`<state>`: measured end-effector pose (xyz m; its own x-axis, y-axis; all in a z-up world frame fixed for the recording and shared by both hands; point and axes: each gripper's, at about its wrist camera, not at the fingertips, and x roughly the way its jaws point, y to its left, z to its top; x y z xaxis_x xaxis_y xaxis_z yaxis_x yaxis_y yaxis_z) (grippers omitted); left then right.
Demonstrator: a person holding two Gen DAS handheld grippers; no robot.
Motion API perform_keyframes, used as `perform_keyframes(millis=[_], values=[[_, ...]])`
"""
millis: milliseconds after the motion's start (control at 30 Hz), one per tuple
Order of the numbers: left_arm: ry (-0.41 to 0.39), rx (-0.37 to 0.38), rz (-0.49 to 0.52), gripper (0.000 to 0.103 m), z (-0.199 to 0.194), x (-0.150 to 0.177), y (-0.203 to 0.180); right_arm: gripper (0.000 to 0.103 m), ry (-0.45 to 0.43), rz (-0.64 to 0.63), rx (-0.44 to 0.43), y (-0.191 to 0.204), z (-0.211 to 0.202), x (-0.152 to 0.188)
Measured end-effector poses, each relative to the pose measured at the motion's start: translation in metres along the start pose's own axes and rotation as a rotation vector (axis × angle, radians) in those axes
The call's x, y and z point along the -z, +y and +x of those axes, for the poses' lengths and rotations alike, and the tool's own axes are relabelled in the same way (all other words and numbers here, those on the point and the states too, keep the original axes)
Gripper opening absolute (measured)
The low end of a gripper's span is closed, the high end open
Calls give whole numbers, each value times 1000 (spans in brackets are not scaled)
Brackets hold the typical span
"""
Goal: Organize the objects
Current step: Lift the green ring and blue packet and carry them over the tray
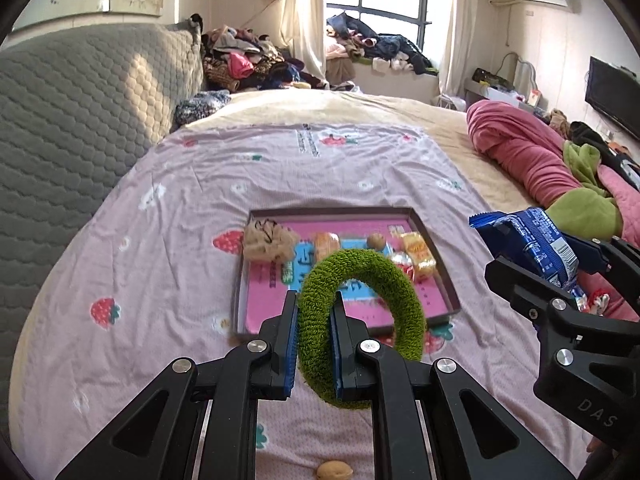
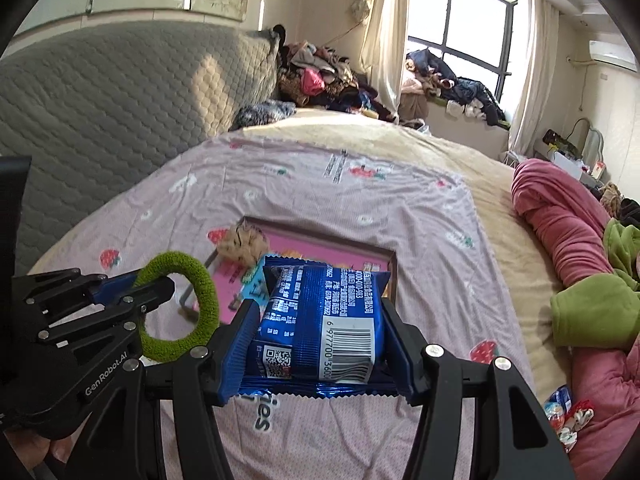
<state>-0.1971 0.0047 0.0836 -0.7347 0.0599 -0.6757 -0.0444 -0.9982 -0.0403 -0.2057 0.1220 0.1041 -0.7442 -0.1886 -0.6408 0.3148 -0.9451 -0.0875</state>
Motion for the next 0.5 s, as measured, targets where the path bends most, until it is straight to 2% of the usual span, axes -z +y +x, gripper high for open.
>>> perform_keyframes(millis=[500], values=[[-39, -28, 21, 14, 8, -44, 7, 59, -56, -13, 7, -6, 4, -41]])
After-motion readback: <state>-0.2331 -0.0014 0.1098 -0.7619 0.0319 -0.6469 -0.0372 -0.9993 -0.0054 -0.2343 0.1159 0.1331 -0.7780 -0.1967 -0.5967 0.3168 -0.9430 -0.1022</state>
